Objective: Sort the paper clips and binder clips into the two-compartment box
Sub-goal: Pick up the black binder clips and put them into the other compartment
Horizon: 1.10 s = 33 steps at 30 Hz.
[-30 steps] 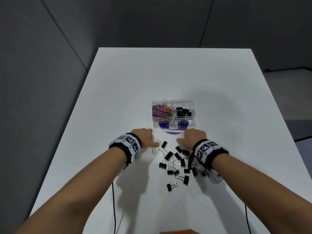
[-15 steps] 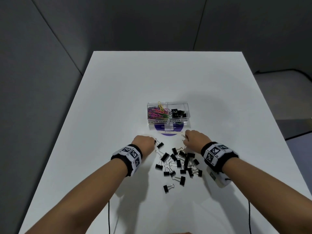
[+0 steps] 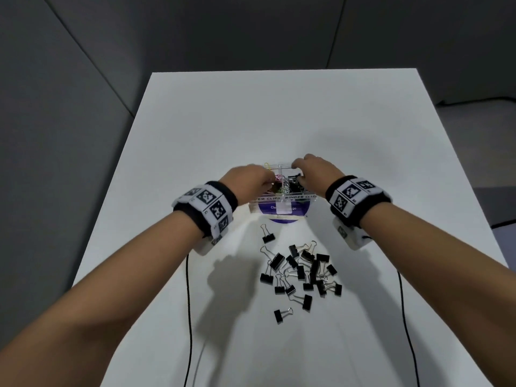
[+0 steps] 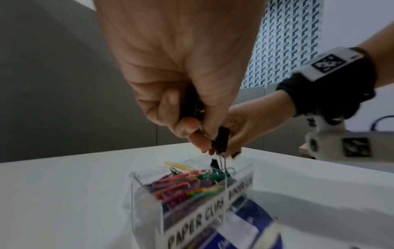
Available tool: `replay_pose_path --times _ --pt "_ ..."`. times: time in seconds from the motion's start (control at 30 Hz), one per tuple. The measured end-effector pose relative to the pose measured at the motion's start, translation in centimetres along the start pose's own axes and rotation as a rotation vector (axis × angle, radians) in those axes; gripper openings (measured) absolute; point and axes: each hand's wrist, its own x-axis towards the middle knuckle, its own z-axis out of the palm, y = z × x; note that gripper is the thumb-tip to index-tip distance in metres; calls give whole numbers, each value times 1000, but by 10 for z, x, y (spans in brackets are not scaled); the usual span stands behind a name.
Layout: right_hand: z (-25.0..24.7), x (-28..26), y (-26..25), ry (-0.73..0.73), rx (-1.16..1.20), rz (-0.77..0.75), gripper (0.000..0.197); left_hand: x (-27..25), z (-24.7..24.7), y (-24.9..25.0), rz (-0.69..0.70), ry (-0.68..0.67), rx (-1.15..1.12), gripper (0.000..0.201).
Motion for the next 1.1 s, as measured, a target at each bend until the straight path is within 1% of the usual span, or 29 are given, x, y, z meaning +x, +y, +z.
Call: replay_pose_path --times 0.07,0.1,0.2,0.27,0.33,0.43,0.5,0.57,0.7,0.73,0.77,0.83,0.9,0.93,1.0,1.07,1.1 --pt "1 -3 -1 2 109 -17 41 15 -8 -1 -24 1 4 29" --pt "2 -7 1 27 145 -16 40 23 -11 0 -32 -1 5 30" --pt "4 -25 12 146 207 -2 33 45 -12 6 -22 -13 3 31" --pt "9 -41 20 181 233 10 28 58 -8 16 11 -35 9 31" --pt "20 -61 27 159 234 24 27 68 -3 26 37 -66 19 31" --pt "39 -87 34 79 214 53 26 76 5 36 46 -98 33 30" --pt "50 -100 38 37 209 78 25 76 8 38 47 -118 20 35" --pt "57 -110 40 9 209 96 25 71 7 39 66 -108 11 38" --pt "62 -130 41 -66 174 99 24 37 7 43 144 34 42 29" --pt "62 -135 40 -92 157 96 25 26 14 44 176 41 53 28" --pt "62 -140 39 -120 143 94 26 15 23 44 209 15 63 28" --pt "62 -152 37 -171 121 97 28 -6 46 41 238 -111 100 39" --pt "62 -164 34 -227 86 109 31 -23 69 34 214 -224 159 50" --pt "63 -170 33 -262 67 118 34 -29 78 30 197 -260 197 53" --pt "67 -179 28 -314 36 133 41 -39 92 24 170 -289 242 55" --pt "74 -184 23 -312 24 152 43 -47 100 23 153 -247 248 52" --pt "77 -185 19 -295 28 162 40 -50 101 24 147 -217 245 49"
